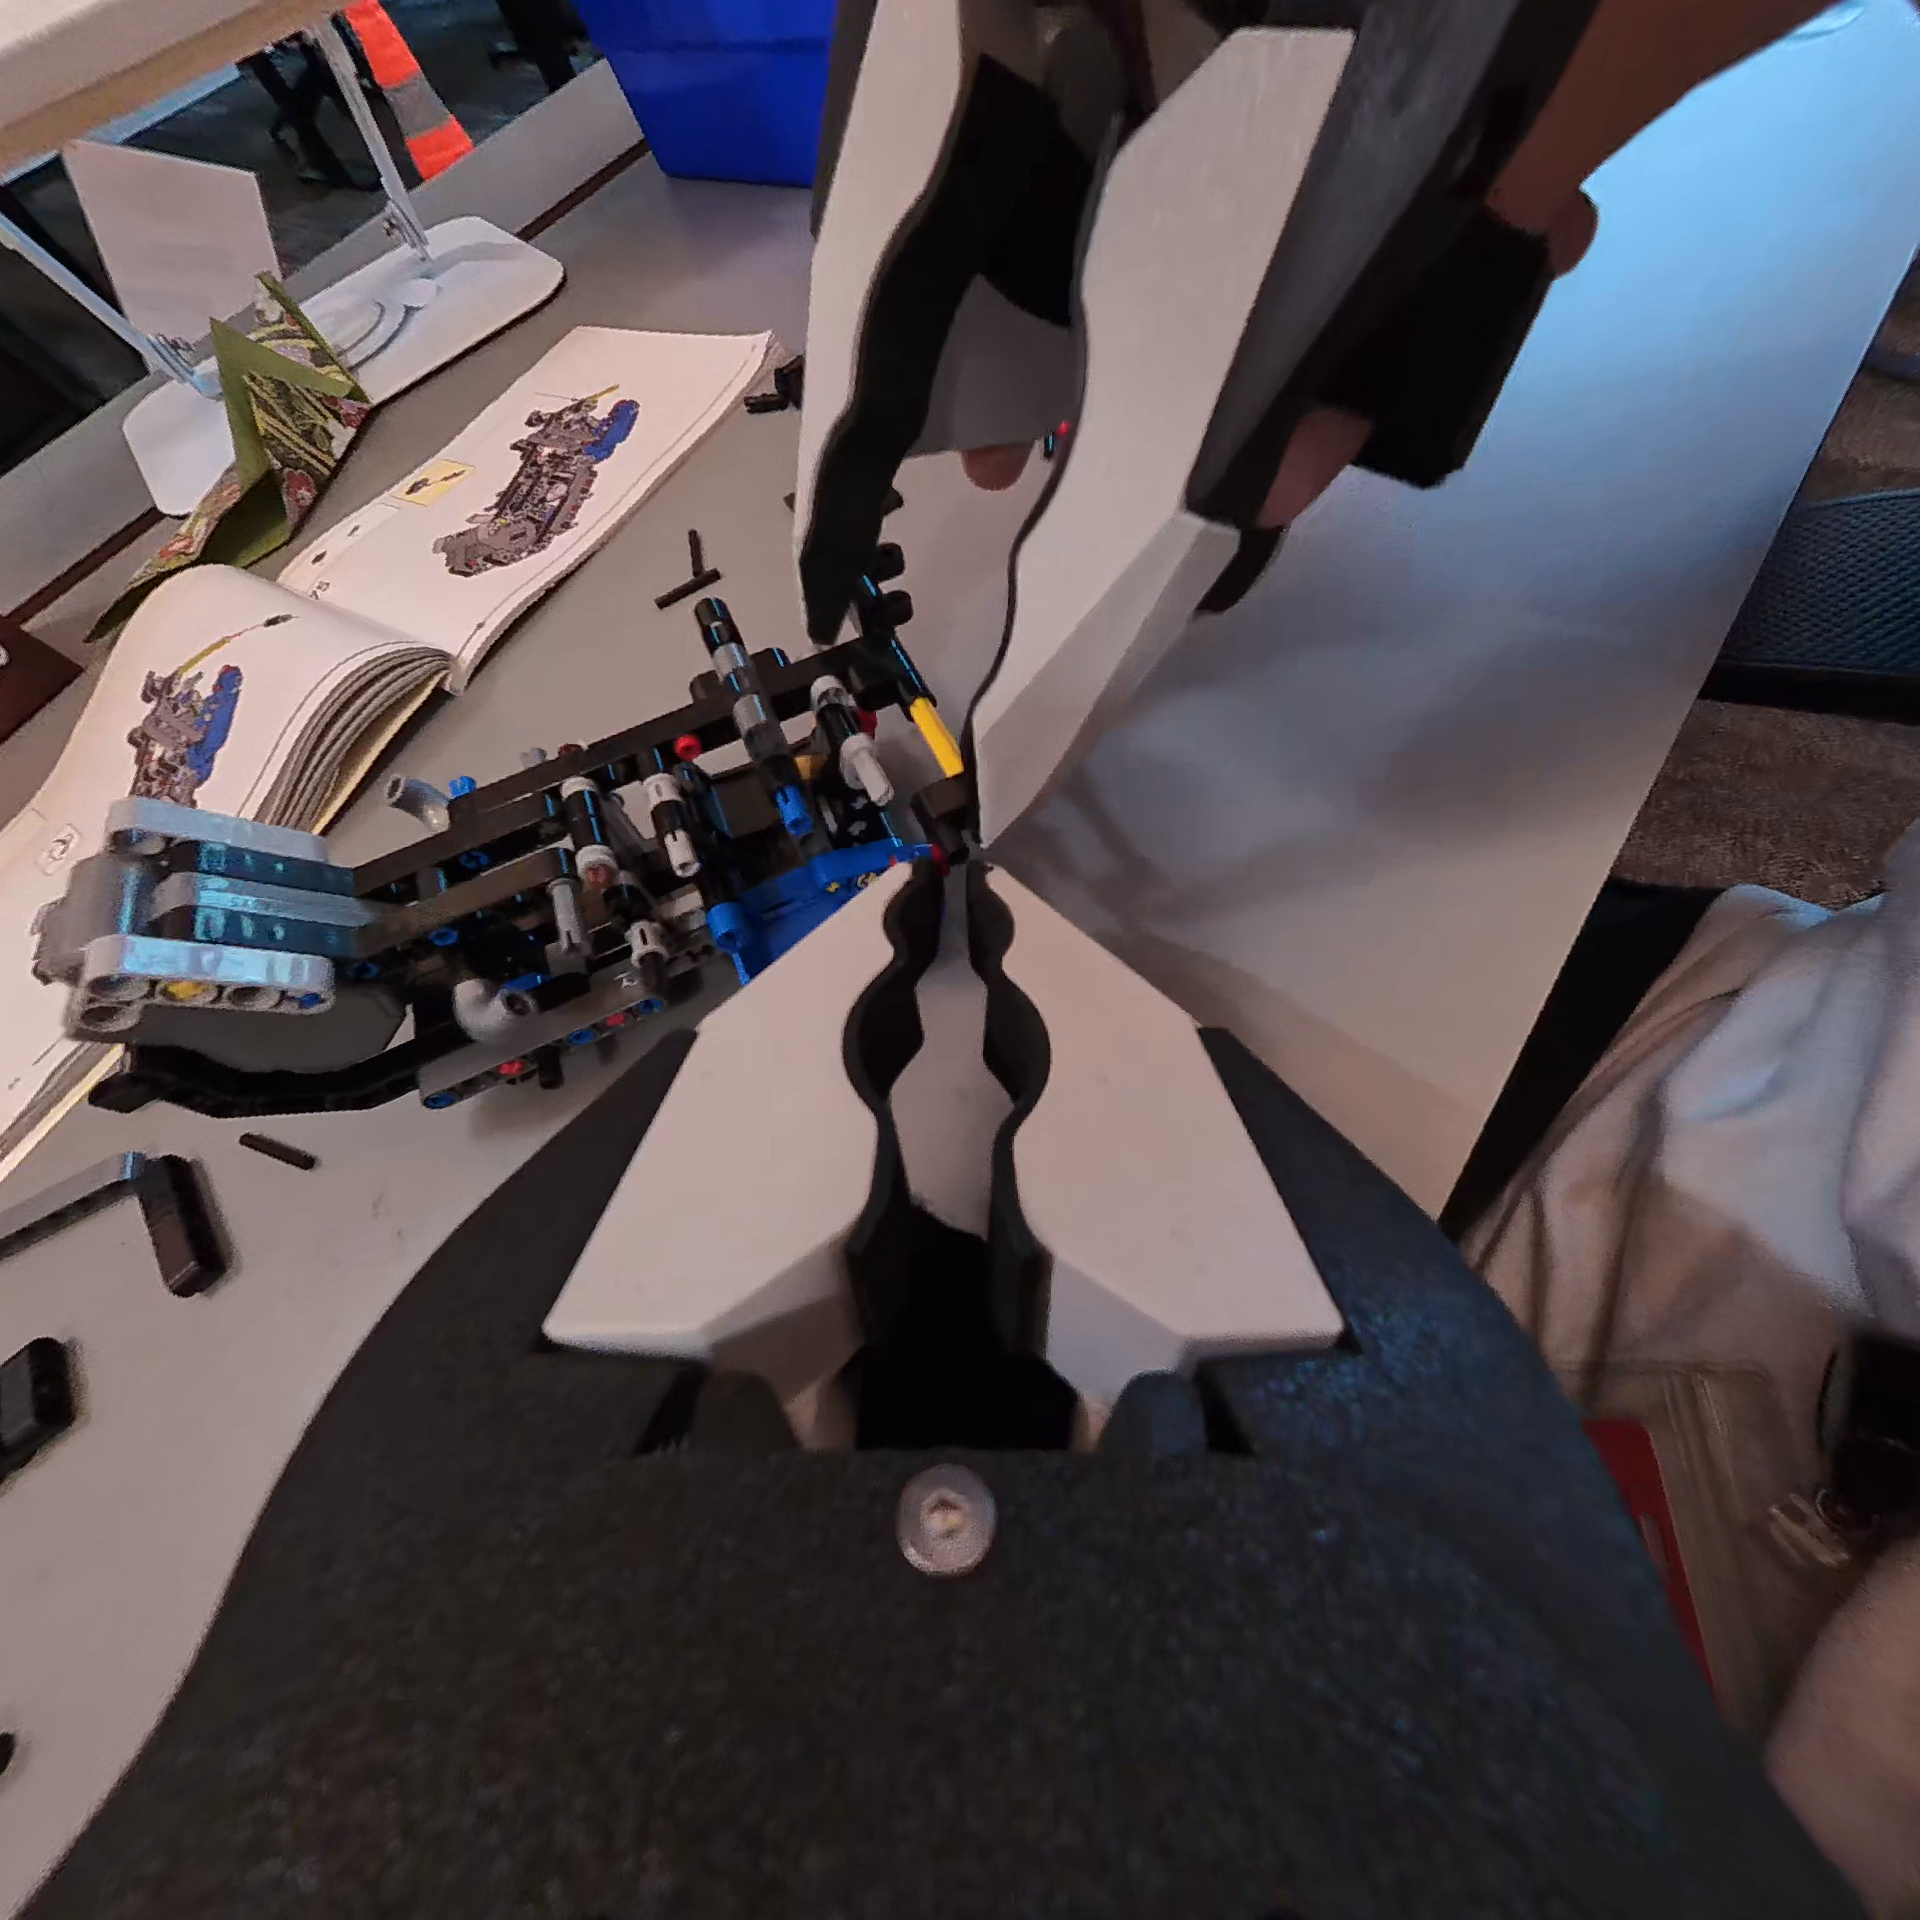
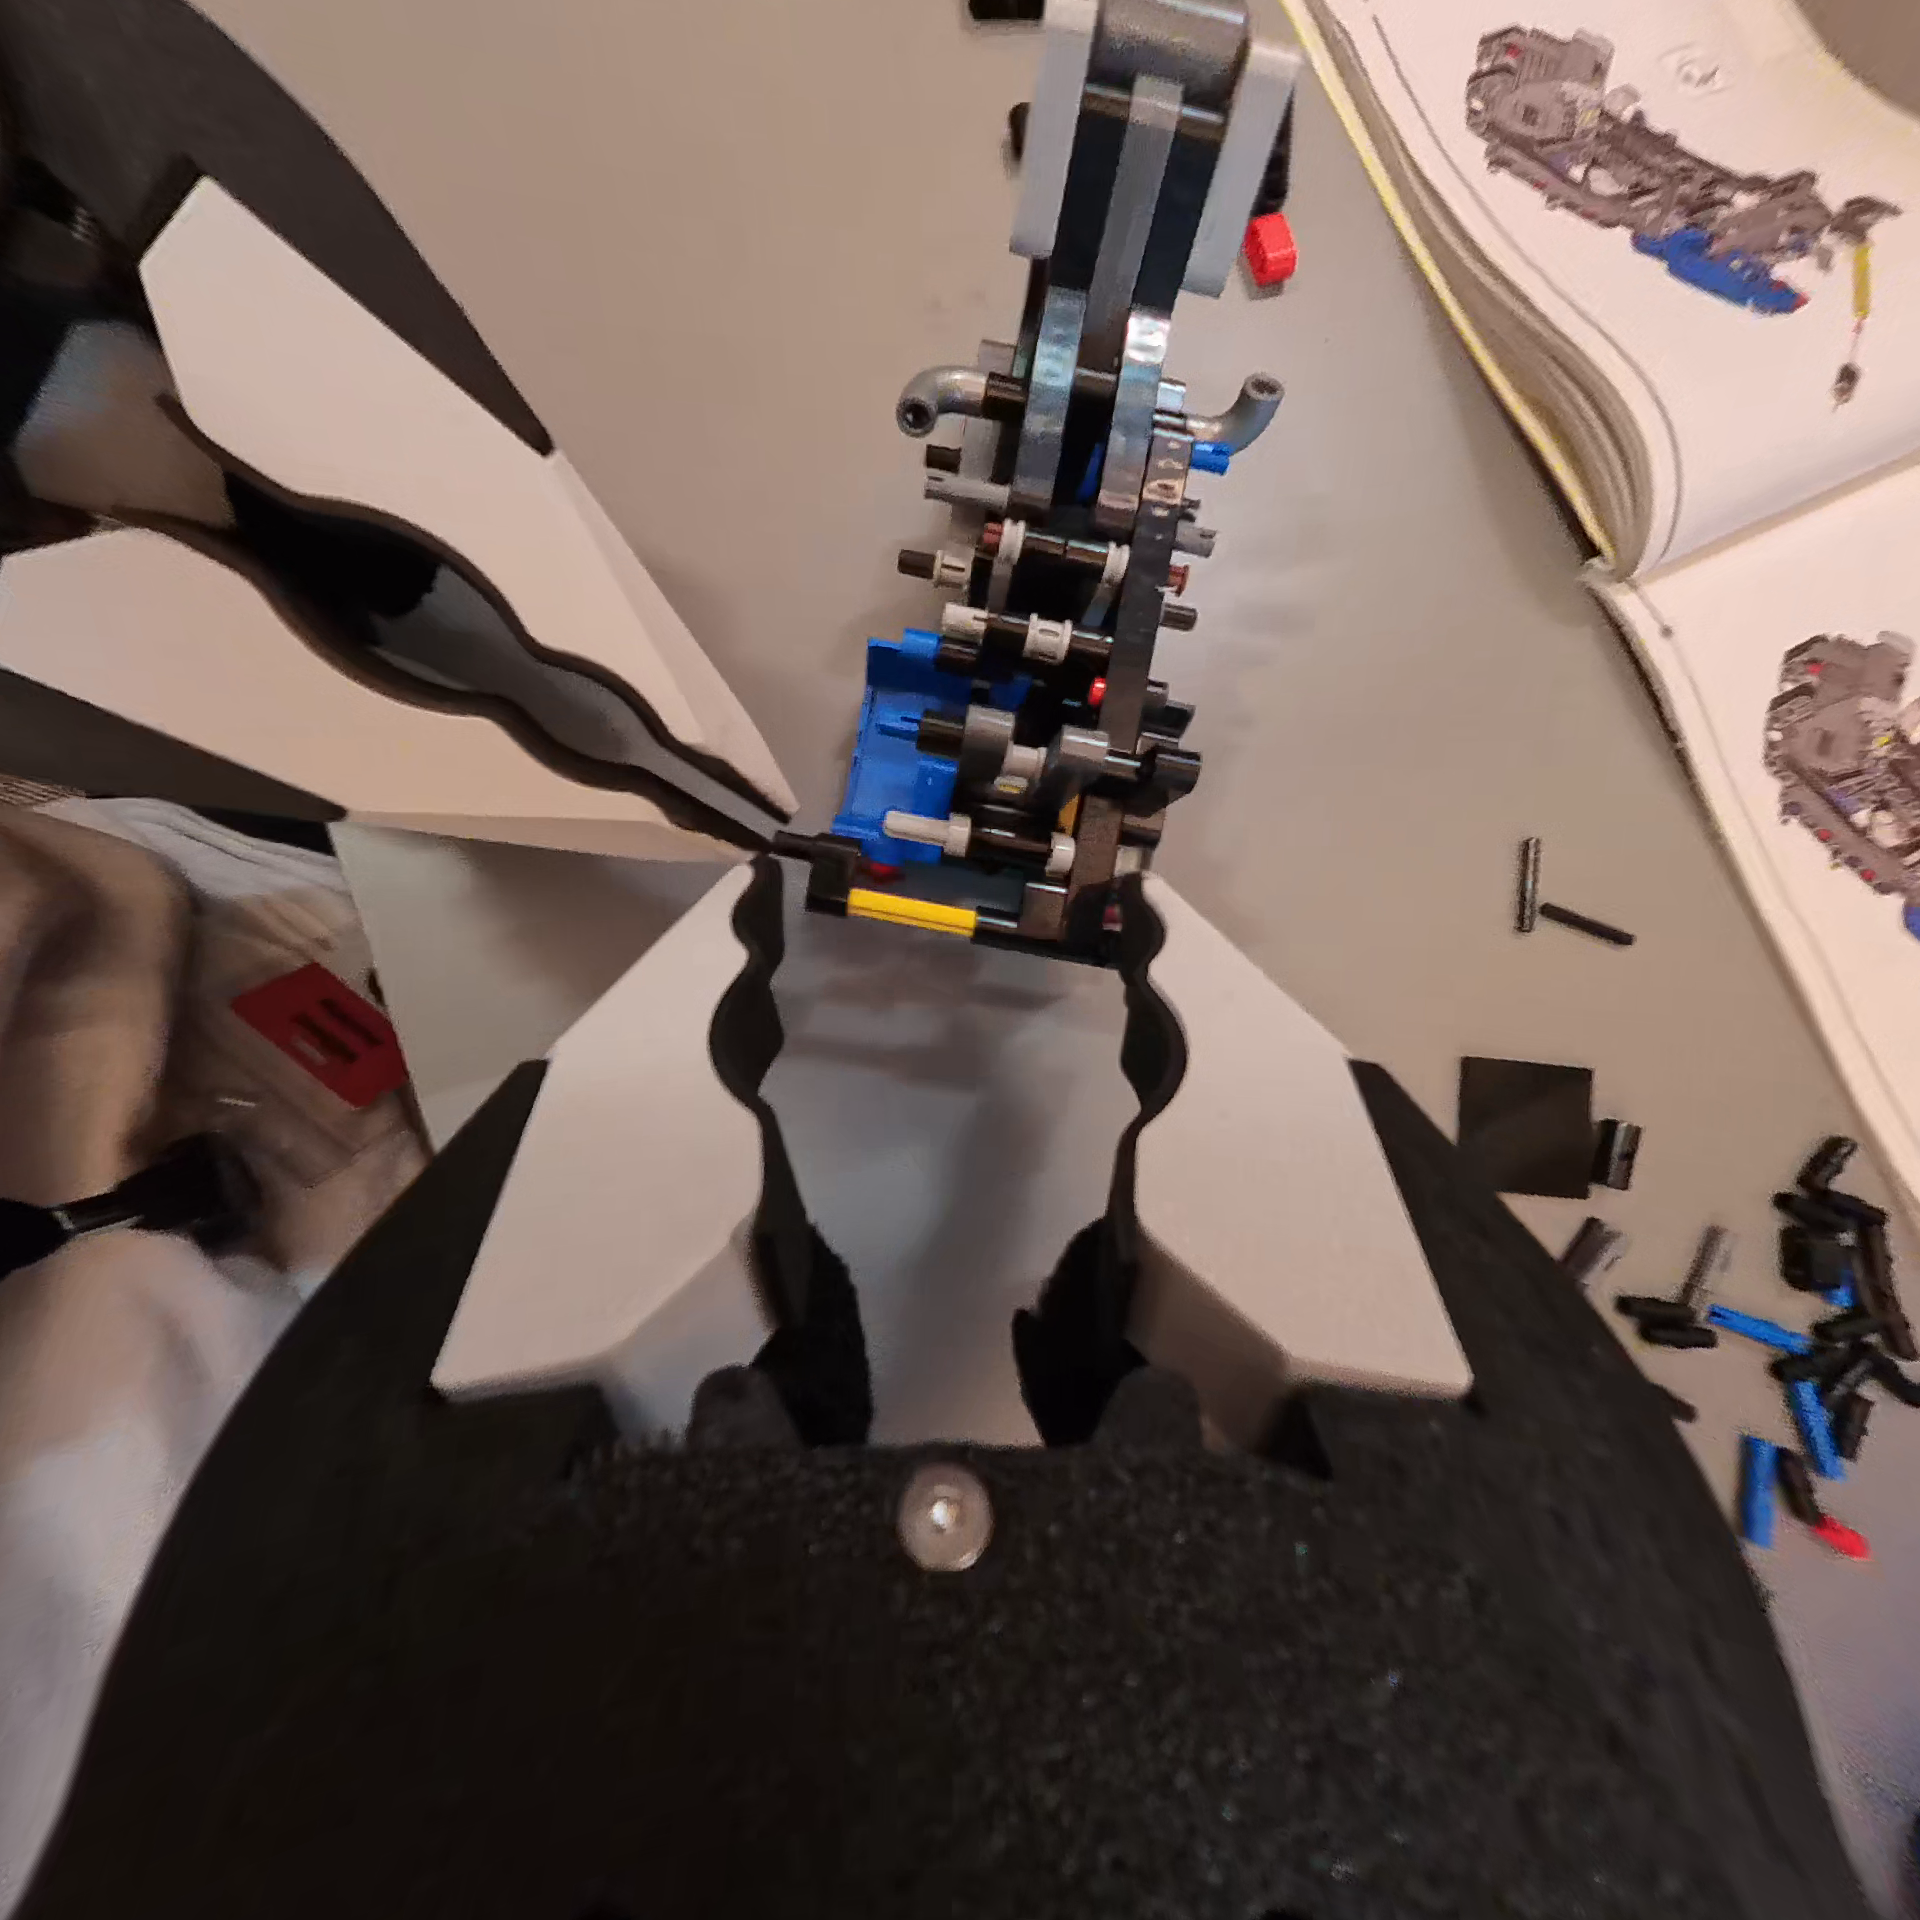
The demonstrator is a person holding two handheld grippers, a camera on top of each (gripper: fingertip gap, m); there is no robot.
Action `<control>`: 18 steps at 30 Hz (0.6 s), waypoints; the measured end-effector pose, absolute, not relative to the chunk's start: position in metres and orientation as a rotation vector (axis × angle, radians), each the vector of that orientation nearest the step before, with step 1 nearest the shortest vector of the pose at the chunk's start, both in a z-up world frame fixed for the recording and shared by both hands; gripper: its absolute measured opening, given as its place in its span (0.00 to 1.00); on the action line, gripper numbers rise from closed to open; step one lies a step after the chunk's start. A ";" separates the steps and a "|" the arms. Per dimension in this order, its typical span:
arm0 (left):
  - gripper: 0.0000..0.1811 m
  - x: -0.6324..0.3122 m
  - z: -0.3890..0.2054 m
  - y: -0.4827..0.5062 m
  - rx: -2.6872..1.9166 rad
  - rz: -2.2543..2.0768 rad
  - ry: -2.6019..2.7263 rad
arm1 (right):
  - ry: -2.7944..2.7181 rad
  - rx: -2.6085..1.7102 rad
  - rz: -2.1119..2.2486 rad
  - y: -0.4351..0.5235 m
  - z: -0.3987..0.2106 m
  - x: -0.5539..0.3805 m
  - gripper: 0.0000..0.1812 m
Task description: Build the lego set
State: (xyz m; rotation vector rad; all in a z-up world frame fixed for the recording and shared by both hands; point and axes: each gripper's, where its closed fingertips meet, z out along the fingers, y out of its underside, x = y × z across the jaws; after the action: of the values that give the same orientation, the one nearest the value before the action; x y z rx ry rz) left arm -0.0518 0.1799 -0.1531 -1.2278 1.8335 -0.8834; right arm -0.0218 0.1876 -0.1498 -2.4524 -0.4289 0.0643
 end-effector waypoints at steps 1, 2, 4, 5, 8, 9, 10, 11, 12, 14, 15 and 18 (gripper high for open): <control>0.02 -0.052 -0.152 0.180 -1.223 -0.893 1.829 | -0.411 -2.468 0.091 0.187 -0.151 -0.022 0.36; 0.02 -0.052 -0.151 0.180 -1.215 -0.895 1.826 | -0.398 -2.477 0.099 0.188 -0.151 -0.021 0.36; 0.01 -0.050 -0.150 0.179 -1.197 -0.882 1.831 | -0.379 -2.489 0.099 0.188 -0.151 -0.019 0.35; 0.01 -0.049 -0.150 0.179 -1.187 -0.874 1.834 | -0.371 -2.494 0.103 0.188 -0.151 -0.019 0.35; 0.01 -0.048 -0.151 0.179 -1.168 -0.849 1.844 | -0.371 -2.506 0.087 0.188 -0.151 -0.018 0.35; 0.01 -0.047 -0.151 0.179 -1.165 -0.850 1.846 | -0.377 -2.511 0.079 0.187 -0.151 -0.018 0.34; 0.01 -0.047 -0.151 0.178 -1.164 -0.853 1.846 | -0.382 -2.516 0.069 0.187 -0.151 -0.017 0.34; 0.01 -0.047 -0.151 0.178 -1.164 -0.854 1.848 | -0.386 -2.519 0.051 0.186 -0.150 -0.016 0.33; 0.01 -0.047 -0.151 0.178 -1.163 -0.853 1.848 | -0.393 -2.519 0.031 0.186 -0.148 -0.014 0.33; 0.00 -0.047 -0.150 0.178 -1.161 -0.853 1.842 | -0.398 -2.518 0.015 0.186 -0.145 -0.012 0.33; 0.00 -0.047 -0.150 0.178 -1.159 -0.856 1.841 | -0.401 -2.525 0.019 0.186 -0.145 -0.013 0.33; 0.00 -0.046 -0.151 0.179 -1.162 -0.845 1.845 | -0.395 -2.549 0.040 0.187 -0.148 -0.013 0.32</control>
State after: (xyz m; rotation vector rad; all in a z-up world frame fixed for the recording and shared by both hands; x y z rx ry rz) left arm -0.0461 0.1790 -0.1512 -1.1617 1.8450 -0.8447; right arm -0.0127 0.1869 -0.1484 -2.5488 -0.3951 0.0404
